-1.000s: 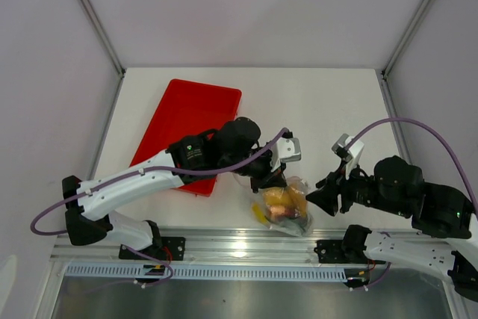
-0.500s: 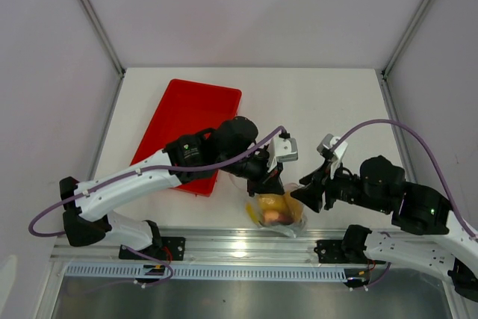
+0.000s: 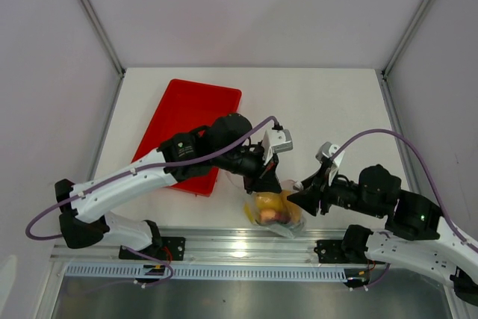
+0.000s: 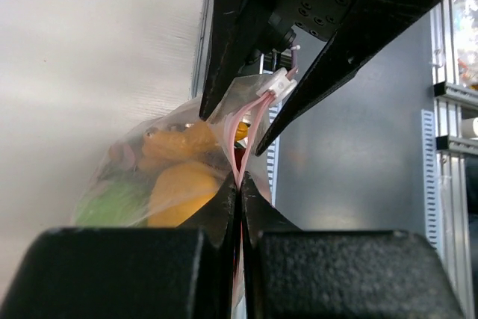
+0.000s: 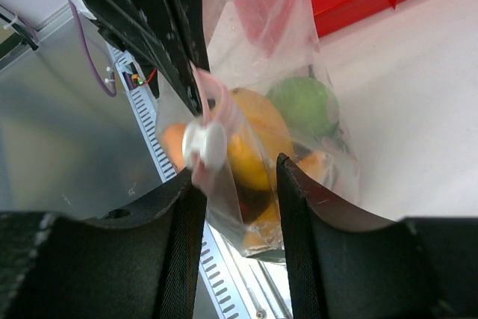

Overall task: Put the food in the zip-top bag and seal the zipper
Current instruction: Adjust the zipper food storage bag at the center of the board, then zip the zipper food storage bag at the center of the board.

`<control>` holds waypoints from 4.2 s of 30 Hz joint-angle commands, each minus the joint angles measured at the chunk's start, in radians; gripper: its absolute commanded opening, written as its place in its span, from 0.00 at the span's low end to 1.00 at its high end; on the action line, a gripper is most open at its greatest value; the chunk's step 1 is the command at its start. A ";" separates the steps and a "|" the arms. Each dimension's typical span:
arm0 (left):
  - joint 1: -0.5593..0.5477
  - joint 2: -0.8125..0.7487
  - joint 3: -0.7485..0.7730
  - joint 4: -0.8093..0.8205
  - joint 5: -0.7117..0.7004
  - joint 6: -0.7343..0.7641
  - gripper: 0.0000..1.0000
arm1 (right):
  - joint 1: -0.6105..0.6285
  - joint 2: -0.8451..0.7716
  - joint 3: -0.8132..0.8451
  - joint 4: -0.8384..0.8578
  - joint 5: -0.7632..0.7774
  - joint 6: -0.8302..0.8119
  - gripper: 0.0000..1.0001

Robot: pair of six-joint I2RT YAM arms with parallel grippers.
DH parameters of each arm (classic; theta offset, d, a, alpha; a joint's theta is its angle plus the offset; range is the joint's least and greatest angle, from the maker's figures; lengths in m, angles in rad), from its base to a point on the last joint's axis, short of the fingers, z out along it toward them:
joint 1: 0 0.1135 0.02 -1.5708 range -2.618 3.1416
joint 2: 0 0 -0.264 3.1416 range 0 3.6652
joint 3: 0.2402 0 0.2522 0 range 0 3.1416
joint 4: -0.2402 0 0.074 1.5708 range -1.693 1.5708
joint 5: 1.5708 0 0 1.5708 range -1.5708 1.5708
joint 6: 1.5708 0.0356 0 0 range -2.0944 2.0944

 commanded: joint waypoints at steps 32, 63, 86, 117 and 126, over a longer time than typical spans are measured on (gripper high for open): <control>0.011 -0.233 -0.211 0.252 0.002 -0.099 0.31 | 0.001 -0.080 -0.151 0.346 -0.090 0.140 0.00; 0.034 -0.114 -0.154 0.392 0.134 -0.123 0.56 | -0.001 -0.019 -0.108 0.299 -0.171 0.131 0.00; 0.053 -0.122 -0.217 0.426 0.192 -0.168 0.01 | -0.001 -0.034 -0.143 0.423 -0.029 0.228 0.00; 0.119 -0.118 -0.214 0.433 0.203 -0.238 0.01 | -0.001 -0.105 -0.145 0.406 -0.171 0.119 0.15; 0.119 -0.106 -0.219 0.461 0.254 -0.255 0.01 | -0.006 -0.033 -0.106 0.400 -0.170 0.087 0.30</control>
